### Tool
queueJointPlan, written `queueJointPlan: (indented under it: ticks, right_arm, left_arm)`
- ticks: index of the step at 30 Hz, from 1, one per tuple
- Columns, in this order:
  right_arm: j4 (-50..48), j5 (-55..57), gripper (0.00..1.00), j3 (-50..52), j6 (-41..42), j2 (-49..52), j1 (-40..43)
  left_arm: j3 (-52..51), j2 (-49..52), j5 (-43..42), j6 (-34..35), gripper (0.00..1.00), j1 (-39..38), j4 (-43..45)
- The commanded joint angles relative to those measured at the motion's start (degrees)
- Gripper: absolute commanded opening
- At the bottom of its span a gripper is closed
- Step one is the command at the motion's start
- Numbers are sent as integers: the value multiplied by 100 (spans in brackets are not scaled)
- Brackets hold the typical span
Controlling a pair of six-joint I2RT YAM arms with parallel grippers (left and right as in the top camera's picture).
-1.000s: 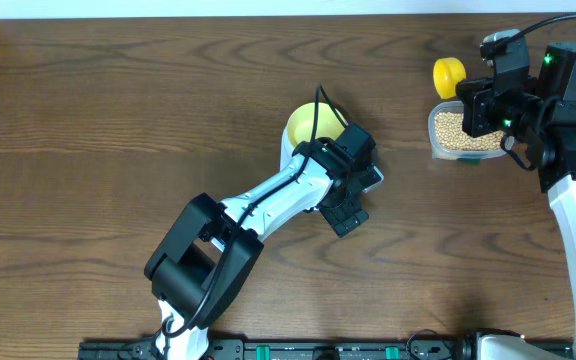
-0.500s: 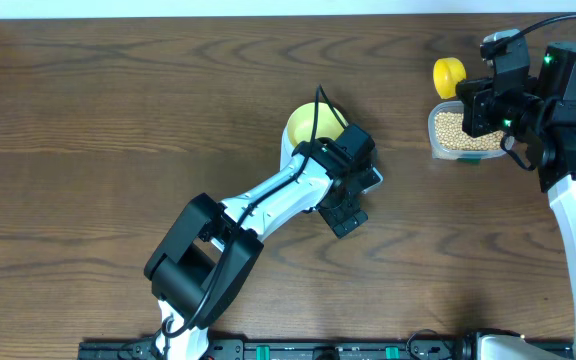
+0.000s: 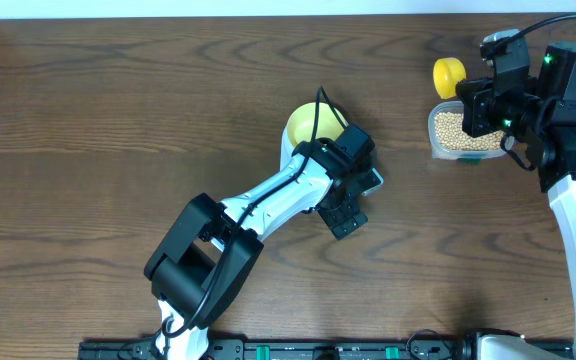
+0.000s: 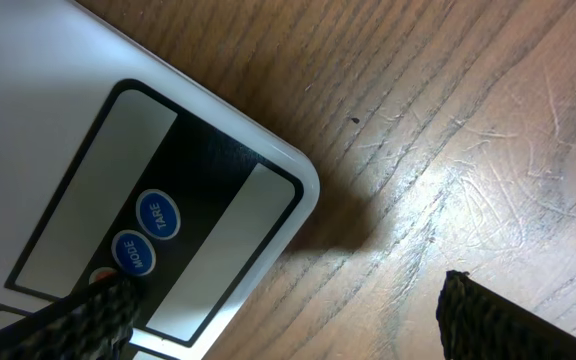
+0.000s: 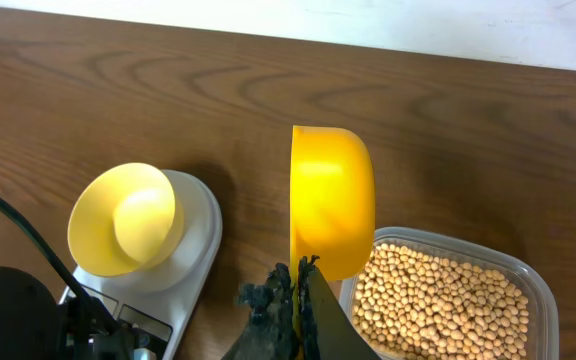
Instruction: Scoop item into bowl and weigh 50g on scale
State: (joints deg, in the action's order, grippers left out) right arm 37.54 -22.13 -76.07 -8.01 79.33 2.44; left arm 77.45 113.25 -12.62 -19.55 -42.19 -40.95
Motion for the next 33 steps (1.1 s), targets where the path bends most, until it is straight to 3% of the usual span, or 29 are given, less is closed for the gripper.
queueJointPlan:
  ticks: [1,33]
  right_arm:
    - [2,-52,1,-105,-85,13,4]
    - [20,-52,1,-105,-87,17,4]
  left_arm:
    - [-37,249,-173,-74,98,96,26]
    - [-37,466,177,-122,98,114,142]
